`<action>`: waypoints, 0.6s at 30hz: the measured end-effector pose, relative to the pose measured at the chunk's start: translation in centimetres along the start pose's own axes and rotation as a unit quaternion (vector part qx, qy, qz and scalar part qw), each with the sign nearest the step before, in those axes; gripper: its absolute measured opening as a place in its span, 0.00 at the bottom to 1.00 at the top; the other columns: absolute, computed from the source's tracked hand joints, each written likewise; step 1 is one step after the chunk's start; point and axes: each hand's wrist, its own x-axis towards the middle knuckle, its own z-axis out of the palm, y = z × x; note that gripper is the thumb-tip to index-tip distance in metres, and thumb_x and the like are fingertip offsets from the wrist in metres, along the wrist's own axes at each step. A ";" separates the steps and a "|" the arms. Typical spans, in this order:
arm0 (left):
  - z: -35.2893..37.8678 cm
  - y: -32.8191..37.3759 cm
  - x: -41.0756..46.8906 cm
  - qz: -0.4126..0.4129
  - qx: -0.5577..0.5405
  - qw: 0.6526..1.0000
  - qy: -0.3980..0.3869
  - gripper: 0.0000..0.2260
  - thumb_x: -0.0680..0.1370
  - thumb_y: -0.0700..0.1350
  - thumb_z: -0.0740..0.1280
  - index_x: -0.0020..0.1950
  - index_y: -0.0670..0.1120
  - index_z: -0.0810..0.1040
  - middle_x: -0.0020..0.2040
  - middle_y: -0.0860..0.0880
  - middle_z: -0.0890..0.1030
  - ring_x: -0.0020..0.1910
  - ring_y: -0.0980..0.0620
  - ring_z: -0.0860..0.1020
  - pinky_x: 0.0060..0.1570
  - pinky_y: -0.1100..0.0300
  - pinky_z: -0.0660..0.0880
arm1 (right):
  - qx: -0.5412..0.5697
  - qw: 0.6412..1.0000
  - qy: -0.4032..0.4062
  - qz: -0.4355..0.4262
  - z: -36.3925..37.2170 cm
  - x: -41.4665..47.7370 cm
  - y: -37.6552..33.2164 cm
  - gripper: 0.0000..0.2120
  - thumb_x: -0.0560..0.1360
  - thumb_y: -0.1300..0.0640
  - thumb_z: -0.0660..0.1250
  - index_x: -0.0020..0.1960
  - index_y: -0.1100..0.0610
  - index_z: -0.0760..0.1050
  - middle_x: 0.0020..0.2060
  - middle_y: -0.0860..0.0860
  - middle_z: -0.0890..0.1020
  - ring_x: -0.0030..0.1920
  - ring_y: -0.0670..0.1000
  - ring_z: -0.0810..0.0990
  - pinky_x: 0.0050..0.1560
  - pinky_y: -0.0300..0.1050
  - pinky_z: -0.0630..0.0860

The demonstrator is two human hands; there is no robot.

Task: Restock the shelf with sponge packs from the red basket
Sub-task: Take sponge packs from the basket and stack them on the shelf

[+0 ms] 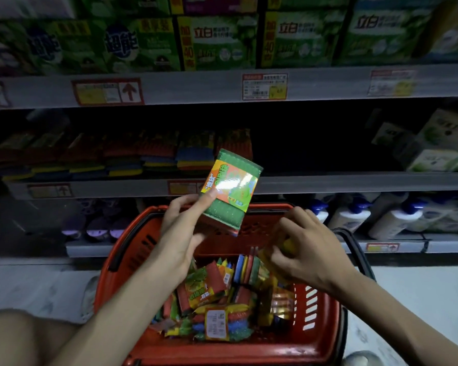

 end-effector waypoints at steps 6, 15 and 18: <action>2.7 -1.0 -1.2 0.076 0.082 0.994 0.000 0.23 0.71 0.54 0.78 0.61 0.48 0.76 0.51 0.48 0.87 0.49 0.54 0.86 0.44 0.56 0.80 | 0.084 0.996 0.028 0.020 -3.1 -0.6 0.3 0.19 0.74 0.32 0.63 0.49 0.46 0.79 0.49 0.42 0.73 0.47 0.45 0.76 0.43 0.45 0.79; 5.5 -1.3 -1.9 0.104 0.107 0.989 -0.009 0.17 0.72 0.52 0.79 0.51 0.43 0.79 0.38 0.48 0.86 0.41 0.55 0.85 0.44 0.58 0.80 | 0.252 0.964 0.060 0.065 -6.0 -2.5 1.1 0.21 0.72 0.40 0.74 0.63 0.41 0.78 0.57 0.35 0.79 0.58 0.37 0.78 0.56 0.36 0.76; 6.7 -1.2 -1.8 0.082 0.070 0.994 0.001 0.20 0.70 0.54 0.80 0.51 0.42 0.79 0.45 0.43 0.87 0.51 0.43 0.86 0.58 0.37 0.80 | 0.327 0.939 0.055 0.094 -6.7 -2.8 1.7 0.21 0.72 0.45 0.76 0.64 0.42 0.79 0.57 0.37 0.82 0.58 0.37 0.80 0.57 0.37 0.76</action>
